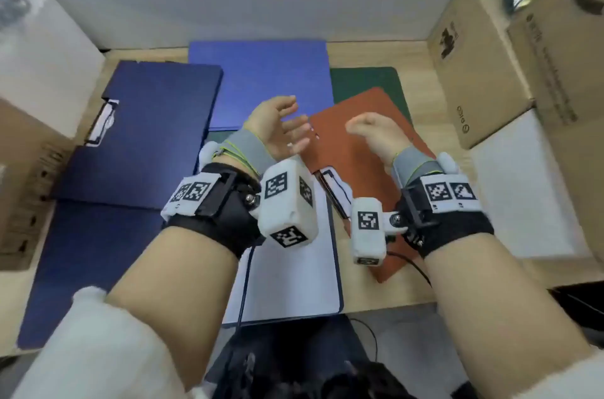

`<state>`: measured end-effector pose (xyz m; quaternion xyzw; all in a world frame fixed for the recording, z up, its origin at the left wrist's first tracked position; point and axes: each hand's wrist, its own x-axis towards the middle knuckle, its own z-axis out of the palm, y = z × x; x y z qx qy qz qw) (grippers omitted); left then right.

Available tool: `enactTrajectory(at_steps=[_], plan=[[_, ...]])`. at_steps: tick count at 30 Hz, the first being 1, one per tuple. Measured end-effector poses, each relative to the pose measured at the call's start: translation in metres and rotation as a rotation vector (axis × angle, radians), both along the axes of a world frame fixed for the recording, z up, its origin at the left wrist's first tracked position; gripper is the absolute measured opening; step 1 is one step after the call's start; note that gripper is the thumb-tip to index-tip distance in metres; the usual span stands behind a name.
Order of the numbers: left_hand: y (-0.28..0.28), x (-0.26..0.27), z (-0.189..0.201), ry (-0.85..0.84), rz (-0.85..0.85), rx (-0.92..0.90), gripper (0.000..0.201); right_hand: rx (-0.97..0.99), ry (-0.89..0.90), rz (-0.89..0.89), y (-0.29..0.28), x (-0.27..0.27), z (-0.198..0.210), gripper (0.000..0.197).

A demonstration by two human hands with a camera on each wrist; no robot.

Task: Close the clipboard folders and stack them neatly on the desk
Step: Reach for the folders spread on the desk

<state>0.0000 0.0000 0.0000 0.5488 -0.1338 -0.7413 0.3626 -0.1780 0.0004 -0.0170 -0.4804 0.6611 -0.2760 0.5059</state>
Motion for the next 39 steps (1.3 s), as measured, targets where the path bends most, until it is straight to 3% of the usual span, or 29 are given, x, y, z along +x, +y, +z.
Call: enactTrajectory(at_steps=[2,4,5,7,9,14,18,22,25,31,39], plan=[[0.008,-0.003,-0.016,-0.031,0.004,0.115,0.022,0.083,0.227,-0.03,0.009,-0.012,-0.019,0.036],[0.018,-0.009,-0.042,-0.05,-0.022,0.183,0.046,0.221,0.415,-0.008,0.027,-0.028,-0.049,0.06],[0.022,-0.012,-0.048,-0.027,-0.026,0.184,0.044,0.262,0.46,0.033,0.035,-0.032,-0.058,0.068],[0.022,-0.017,-0.055,0.011,-0.048,0.202,0.014,0.292,0.56,0.121,0.045,-0.037,-0.071,0.077],[0.018,-0.02,-0.058,0.01,-0.052,0.199,0.027,0.276,0.619,0.14,0.047,-0.038,-0.077,0.078],[0.013,-0.031,-0.064,-0.02,-0.108,0.183,0.027,0.292,0.601,0.055,0.055,-0.045,-0.08,0.077],[0.015,-0.056,-0.062,0.097,-0.249,0.138,0.026,0.324,0.609,-0.052,0.061,-0.067,-0.079,0.078],[0.018,-0.079,-0.058,0.079,-0.235,0.115,0.024,0.349,0.614,-0.091,0.064,-0.077,-0.078,0.078],[0.016,-0.084,-0.056,0.113,-0.228,0.091,0.037,0.355,0.626,-0.11,0.063,-0.077,-0.078,0.078],[0.012,-0.056,-0.039,0.145,-0.159,0.036,0.023,0.351,0.43,-0.271,0.042,-0.057,-0.057,0.064],[0.033,0.053,-0.018,-0.02,0.158,-0.029,0.021,0.166,-0.002,-0.021,0.001,0.054,-0.024,0.049]])
